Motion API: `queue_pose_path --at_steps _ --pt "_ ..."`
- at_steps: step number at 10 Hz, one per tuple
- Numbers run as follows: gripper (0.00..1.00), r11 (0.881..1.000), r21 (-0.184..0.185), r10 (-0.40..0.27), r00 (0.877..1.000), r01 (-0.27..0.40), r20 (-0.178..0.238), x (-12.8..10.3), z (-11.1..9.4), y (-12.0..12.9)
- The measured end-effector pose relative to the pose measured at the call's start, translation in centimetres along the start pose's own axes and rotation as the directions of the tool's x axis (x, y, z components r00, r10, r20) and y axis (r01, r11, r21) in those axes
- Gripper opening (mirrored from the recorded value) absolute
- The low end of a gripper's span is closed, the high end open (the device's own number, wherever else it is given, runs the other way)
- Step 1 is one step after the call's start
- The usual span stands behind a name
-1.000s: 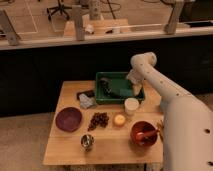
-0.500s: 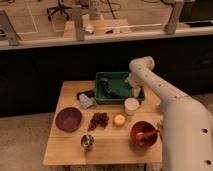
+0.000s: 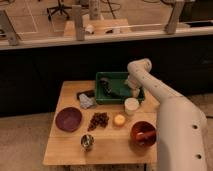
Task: Wipe table surface with sponge
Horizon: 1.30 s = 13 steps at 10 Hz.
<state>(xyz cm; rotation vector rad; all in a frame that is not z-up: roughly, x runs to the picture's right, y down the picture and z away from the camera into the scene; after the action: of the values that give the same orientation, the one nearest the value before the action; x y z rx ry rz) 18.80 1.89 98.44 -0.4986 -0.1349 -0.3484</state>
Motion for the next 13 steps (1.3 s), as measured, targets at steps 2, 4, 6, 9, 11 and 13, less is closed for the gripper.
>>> queue_pose_path --at_steps 2,4,6,9,11,13 --pt "0.75 1.0 -0.02 0.003 1.0 -0.002 0.002 0.6 0.9 0.4" --pt "0.53 0.999 -0.041 0.006 1.0 -0.006 0.01 1.0 1.6 1.0" --pt "0.35 0.999 -0.048 0.006 1.0 -0.005 0.016 1.0 1.7 1.1" --pt "0.06 0.999 -0.054 0.002 1.0 0.0 0.028 0.8 1.1 1.0" --pt "0.05 0.999 -0.033 -0.008 0.999 0.009 0.035 0.3 -0.7 0.3" --pt "0.05 1.0 -0.001 -0.009 0.999 0.009 0.045 0.3 -3.8 -0.3"
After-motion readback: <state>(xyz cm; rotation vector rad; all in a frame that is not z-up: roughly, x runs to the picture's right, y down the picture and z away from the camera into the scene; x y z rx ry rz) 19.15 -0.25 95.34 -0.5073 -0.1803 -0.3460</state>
